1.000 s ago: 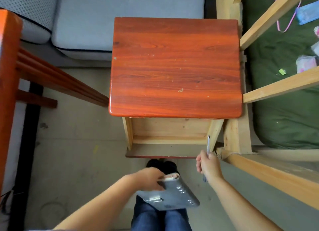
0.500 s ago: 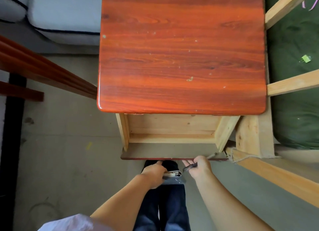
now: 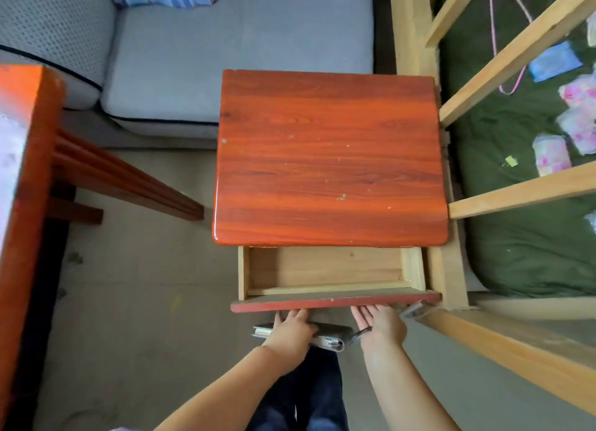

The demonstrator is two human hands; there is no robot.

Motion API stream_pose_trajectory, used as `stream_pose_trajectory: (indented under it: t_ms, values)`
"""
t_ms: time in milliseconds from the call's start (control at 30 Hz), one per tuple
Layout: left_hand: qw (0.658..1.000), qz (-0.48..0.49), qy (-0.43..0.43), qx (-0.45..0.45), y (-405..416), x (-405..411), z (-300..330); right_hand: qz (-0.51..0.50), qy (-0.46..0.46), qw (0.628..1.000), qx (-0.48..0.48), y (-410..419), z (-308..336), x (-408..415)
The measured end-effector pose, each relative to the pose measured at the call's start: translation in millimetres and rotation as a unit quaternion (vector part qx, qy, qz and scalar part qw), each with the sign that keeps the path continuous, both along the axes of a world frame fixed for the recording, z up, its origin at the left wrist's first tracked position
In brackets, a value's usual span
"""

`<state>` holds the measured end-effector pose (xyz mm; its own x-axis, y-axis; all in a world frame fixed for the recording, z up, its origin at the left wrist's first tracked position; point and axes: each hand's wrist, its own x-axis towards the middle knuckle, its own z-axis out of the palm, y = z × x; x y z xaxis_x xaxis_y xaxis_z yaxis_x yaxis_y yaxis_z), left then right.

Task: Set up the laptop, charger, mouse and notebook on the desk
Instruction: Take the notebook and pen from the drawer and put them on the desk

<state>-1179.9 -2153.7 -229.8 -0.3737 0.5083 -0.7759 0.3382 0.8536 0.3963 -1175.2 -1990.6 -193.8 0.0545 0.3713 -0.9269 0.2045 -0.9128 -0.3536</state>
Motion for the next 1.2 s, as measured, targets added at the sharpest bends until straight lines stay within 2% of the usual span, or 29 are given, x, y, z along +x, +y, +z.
stream_pose_trajectory:
  t_ms: [300,433,567,667,800,900,967,1000,1033,1100,1200]
  values:
    - [0.997,0.007,0.078,-0.027,24,-97,-3,0.002,0.063,0.997,-0.033,11,10,-84]
    - [0.993,-0.015,0.106,-0.041,26,-110,-7,-0.005,0.055,0.998,-0.029,12,3,-104]
    - [0.998,0.017,0.052,-0.033,30,-96,5,0.023,0.070,0.996,-0.046,11,13,-97]
    - [0.999,0.030,-0.007,0.016,26,-88,37,0.056,0.066,0.996,-0.034,13,40,-87]
    - [0.995,0.089,-0.046,0.027,-4,-83,93,0.034,0.152,0.987,-0.043,19,90,-86]
    - [0.969,0.238,-0.043,0.053,-44,-83,138,0.067,0.243,0.960,-0.122,2,131,-107]
    - [0.922,0.368,-0.050,0.111,-78,-77,165,0.143,0.276,0.939,-0.147,-18,155,-121]
    - [0.879,0.444,-0.064,0.161,-95,-72,176,0.184,0.294,0.926,-0.151,-31,167,-129]
    - [0.822,0.519,-0.080,0.220,-111,-65,188,0.219,0.313,0.911,-0.152,-44,179,-136]
    - [0.686,0.644,-0.086,0.328,-139,-49,211,0.292,0.351,0.877,-0.150,-74,201,-145]
    - [0.480,0.758,-0.046,0.440,-170,-20,237,0.427,0.403,0.804,-0.095,-125,231,-144]
